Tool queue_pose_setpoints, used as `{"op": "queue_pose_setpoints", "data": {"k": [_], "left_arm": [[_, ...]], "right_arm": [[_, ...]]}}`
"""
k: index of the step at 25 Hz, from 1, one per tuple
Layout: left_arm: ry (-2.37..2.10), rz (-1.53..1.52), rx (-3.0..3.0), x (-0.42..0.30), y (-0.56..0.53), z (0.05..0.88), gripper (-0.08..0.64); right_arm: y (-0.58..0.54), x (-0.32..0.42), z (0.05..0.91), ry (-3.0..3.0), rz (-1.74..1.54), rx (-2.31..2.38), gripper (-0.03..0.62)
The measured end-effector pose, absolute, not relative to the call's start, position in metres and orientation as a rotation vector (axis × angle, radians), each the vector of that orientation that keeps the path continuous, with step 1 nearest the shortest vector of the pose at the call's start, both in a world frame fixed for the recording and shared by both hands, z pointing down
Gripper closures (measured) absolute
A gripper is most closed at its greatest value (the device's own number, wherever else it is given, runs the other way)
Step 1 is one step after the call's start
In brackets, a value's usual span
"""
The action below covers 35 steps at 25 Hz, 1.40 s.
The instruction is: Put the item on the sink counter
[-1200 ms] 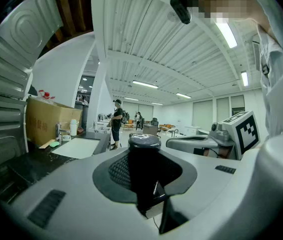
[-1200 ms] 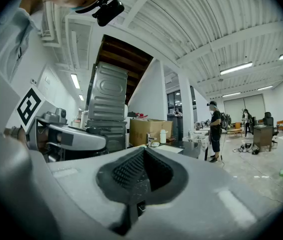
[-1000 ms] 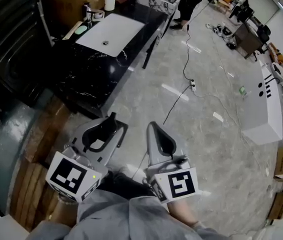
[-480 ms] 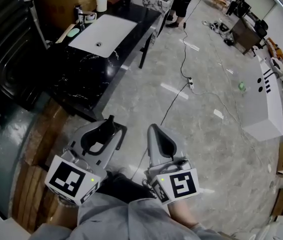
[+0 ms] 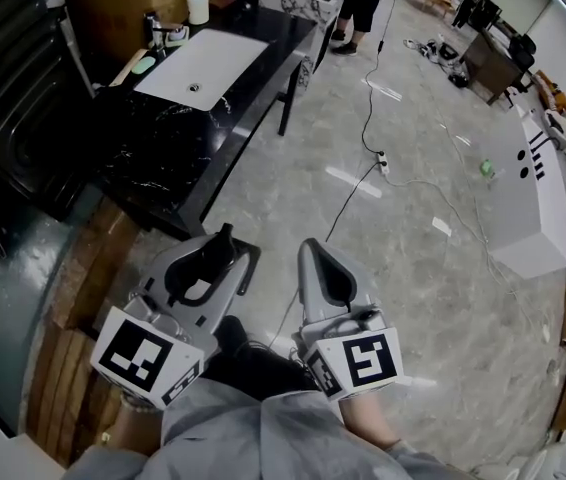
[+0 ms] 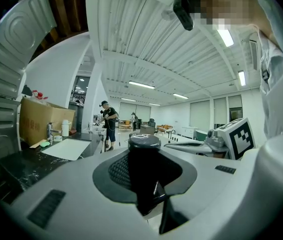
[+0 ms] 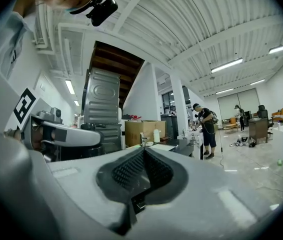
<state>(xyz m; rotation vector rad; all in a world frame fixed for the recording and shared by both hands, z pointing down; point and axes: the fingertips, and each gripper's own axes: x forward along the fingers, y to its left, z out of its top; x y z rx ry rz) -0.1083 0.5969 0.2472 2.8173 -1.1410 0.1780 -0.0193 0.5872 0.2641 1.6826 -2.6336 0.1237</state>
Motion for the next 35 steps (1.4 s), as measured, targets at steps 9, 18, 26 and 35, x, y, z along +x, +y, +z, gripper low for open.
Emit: {"op": "queue_pose_setpoints", "data": {"k": [9, 18, 26, 35], "left_arm": [[-1.100, 0.160, 2.837, -0.091, 0.586, 0.250, 0.466], [-1.031, 0.128, 2.844, -0.069, 0.530, 0.260, 0.466], [-0.973, 0.142, 2.872, -0.042, 0.455, 0.255, 0.466], [-0.922, 0.154, 2.895, -0.024, 0.362, 0.254, 0.466]], "right_arm": [[0.585, -0.002, 0.265, -2.612, 0.111, 1.724, 0.595], [0.537, 0.019, 0.275, -2.551, 0.087, 1.750, 0.595], [0.465, 0.042, 0.269, -2.502, 0.089, 1.772, 0.595], [0.373, 0.054, 0.265, -2.480, 0.072, 1.785, 0.595]]}}
